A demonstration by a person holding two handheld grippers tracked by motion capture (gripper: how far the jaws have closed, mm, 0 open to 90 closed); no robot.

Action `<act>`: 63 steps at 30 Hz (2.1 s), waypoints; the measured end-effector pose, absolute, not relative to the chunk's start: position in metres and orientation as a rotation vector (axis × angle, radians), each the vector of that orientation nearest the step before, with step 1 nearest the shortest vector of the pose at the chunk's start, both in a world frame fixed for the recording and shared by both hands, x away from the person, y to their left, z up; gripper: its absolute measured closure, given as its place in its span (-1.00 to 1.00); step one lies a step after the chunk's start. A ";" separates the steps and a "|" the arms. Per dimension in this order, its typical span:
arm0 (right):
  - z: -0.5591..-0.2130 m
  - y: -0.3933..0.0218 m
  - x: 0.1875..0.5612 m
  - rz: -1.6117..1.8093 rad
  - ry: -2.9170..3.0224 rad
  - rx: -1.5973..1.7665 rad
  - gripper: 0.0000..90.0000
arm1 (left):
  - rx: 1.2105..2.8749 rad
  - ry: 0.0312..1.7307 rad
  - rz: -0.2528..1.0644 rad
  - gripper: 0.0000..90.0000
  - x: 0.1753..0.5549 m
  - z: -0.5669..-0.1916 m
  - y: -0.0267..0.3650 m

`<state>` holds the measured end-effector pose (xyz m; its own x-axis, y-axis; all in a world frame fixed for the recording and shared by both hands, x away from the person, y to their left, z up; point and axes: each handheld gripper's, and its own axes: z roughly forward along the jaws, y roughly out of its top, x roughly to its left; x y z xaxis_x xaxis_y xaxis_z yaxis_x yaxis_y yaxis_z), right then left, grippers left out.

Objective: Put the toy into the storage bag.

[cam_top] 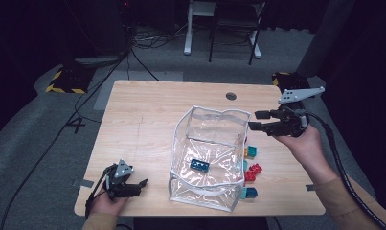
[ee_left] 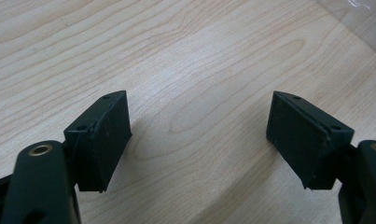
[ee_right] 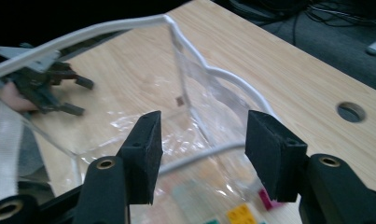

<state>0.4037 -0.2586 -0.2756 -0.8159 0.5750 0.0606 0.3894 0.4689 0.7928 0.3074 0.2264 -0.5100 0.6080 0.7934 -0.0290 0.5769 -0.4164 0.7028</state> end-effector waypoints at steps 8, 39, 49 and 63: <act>-0.295 -0.287 0.420 1.246 2.445 0.942 0.04 | 2.144 1.077 0.405 -0.51 0.307 -0.510 0.226; -0.409 -0.312 0.465 1.069 2.445 1.109 0.05 | 2.138 1.093 0.409 -0.51 0.308 -0.510 0.227; -0.437 -0.298 0.472 1.027 2.498 1.092 0.05 | 2.139 1.093 0.412 -0.51 0.308 -0.510 0.227; -0.465 -0.286 0.482 0.993 2.535 1.104 0.06 | 2.139 1.094 0.413 -0.51 0.308 -0.510 0.227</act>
<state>0.4825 -0.2856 -0.4655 -0.7000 0.7100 0.0766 0.5732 0.4947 0.6533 0.3084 0.2267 -0.5099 0.5943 0.8037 -0.0281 0.5844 -0.4076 0.7017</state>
